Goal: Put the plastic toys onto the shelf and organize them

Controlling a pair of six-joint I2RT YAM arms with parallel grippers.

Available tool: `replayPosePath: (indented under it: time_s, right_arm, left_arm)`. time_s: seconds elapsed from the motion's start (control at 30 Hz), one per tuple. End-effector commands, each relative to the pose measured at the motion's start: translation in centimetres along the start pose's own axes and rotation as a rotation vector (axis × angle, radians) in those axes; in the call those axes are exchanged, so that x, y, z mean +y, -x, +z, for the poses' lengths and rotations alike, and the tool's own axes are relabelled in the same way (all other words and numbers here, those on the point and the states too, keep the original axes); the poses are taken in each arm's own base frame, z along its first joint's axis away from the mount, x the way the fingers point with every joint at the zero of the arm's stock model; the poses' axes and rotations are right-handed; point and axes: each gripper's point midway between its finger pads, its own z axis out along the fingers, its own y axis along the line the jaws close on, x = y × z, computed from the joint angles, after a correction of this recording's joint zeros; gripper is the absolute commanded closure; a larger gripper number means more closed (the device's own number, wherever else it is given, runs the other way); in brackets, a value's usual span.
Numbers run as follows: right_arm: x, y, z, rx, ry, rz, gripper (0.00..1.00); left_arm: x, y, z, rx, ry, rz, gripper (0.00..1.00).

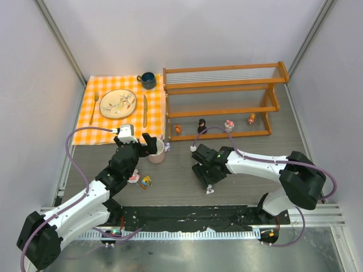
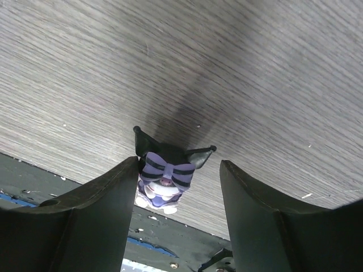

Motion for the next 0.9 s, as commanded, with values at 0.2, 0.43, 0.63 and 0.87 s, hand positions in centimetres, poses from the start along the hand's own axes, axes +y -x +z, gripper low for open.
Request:
replayPosePath:
  time_s: [0.2,0.43,0.63,0.87]
  right_arm:
    - [1.58,1.36,-0.10,-0.021,0.089,-0.004,0.44]
    - [1.62,1.16,-0.04,-0.015,0.094,0.005,0.58]
    - [1.59,1.08,0.01,-0.011,0.095,0.005,0.79]
    - [1.19,1.46,-0.57,-0.041,0.078,0.010,0.99]
  left_arm:
    - [-0.31,1.53,0.22,-0.055,-0.007,-0.016,0.00]
    - [-0.40,1.54,0.21,-0.054,-0.010,-0.017,0.00]
    - [-0.38,1.51,0.20,-0.053,-0.010,-0.016,0.00]
    - [-0.37,1.47,0.22,-0.051,-0.009,-0.016,0.00]
